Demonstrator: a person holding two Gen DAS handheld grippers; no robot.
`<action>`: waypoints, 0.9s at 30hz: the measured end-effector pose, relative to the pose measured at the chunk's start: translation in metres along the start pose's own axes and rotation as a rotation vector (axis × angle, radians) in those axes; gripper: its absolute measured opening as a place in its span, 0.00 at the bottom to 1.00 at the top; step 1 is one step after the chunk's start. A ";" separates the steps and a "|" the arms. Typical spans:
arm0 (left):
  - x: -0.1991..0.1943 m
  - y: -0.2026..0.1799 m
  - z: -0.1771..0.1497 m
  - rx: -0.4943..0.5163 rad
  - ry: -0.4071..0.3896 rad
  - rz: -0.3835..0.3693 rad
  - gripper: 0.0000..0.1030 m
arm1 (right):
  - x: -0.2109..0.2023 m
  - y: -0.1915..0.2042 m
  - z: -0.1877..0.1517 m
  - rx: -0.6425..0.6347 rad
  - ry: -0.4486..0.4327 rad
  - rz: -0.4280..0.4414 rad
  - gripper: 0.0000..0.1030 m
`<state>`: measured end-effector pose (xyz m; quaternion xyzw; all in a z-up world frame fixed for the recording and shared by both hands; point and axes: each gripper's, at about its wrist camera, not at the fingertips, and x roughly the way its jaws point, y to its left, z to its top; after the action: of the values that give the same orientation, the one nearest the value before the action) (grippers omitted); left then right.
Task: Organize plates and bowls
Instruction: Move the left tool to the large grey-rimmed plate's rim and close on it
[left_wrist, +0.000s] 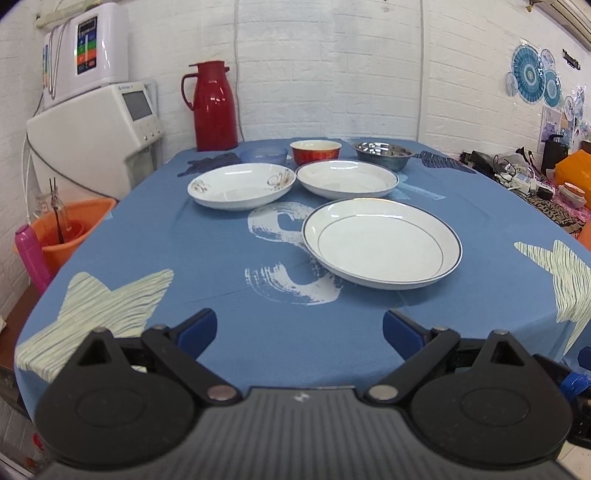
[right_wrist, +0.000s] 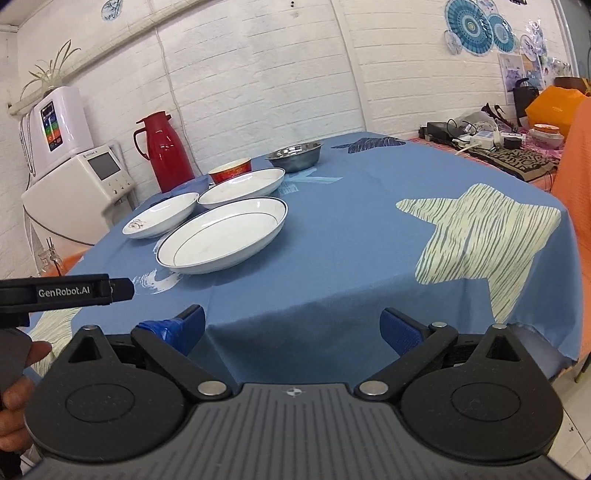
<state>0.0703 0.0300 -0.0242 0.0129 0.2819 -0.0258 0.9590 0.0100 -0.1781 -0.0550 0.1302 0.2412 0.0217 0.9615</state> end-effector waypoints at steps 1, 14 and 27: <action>0.005 0.001 0.002 -0.003 0.012 -0.008 0.93 | 0.004 0.002 0.005 -0.009 0.002 0.000 0.86; 0.065 0.027 0.048 -0.030 0.083 -0.045 0.93 | 0.105 0.041 0.085 -0.178 0.080 -0.046 0.87; 0.141 0.019 0.075 0.097 0.279 -0.148 0.91 | 0.178 0.047 0.098 -0.295 0.264 -0.082 0.86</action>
<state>0.2303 0.0399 -0.0368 0.0419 0.4111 -0.1079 0.9042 0.2143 -0.1373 -0.0413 -0.0258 0.3646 0.0343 0.9302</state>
